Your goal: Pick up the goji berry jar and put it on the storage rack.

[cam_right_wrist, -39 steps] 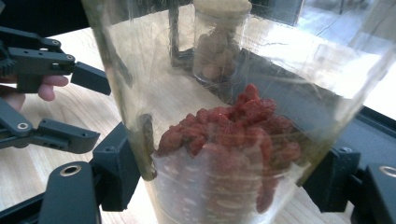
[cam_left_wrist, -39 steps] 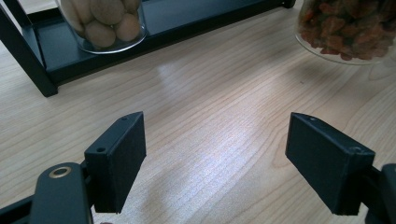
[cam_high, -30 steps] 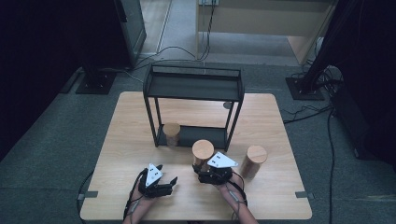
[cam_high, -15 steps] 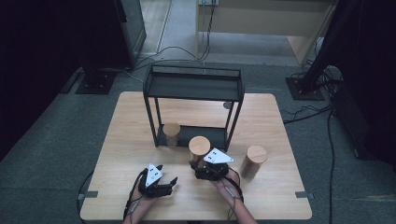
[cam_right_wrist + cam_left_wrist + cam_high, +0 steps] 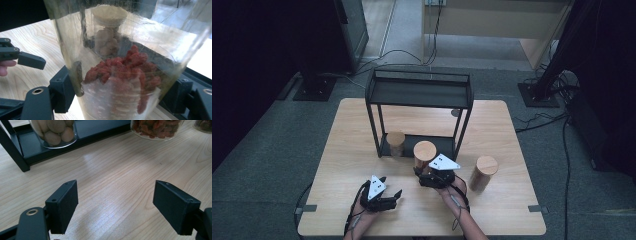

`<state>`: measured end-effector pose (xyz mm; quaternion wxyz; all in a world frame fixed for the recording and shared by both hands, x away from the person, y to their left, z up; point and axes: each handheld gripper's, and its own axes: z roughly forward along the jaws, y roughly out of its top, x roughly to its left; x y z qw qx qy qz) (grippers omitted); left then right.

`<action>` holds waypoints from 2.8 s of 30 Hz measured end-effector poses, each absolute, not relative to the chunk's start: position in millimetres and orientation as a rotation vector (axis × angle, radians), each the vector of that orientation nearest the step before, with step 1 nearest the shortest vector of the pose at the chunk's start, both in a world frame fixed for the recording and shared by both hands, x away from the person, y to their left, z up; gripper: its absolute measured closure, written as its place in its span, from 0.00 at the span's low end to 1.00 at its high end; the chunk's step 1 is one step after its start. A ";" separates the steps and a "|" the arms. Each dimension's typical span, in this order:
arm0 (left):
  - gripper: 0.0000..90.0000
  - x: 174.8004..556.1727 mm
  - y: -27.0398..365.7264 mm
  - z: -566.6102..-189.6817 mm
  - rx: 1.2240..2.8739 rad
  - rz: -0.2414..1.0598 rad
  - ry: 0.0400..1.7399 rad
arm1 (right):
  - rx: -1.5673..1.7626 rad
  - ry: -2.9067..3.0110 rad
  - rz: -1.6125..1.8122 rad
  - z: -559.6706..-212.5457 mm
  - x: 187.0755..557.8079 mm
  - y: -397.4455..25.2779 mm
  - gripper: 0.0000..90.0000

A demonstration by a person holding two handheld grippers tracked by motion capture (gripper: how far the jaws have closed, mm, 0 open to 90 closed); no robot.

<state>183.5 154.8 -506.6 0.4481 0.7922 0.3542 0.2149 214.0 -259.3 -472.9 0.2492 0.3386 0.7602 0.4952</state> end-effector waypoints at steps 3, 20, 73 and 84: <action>0.22 183.1 154.6 -506.9 1.959 0.535 0.875 | 0.915 2.070 1.341 -472.5 215.5 -258.2 0.28; 0.22 183.0 154.7 -507.1 1.959 0.536 0.872 | 0.925 2.055 1.336 -471.9 227.4 -249.4 0.28; 0.22 182.8 155.1 -506.6 1.965 0.536 0.870 | 1.029 1.995 1.329 -475.5 266.7 -232.1 0.28; 0.22 182.7 155.0 -506.5 1.967 0.538 0.866 | 1.030 1.988 1.319 -473.2 277.3 -221.2 0.28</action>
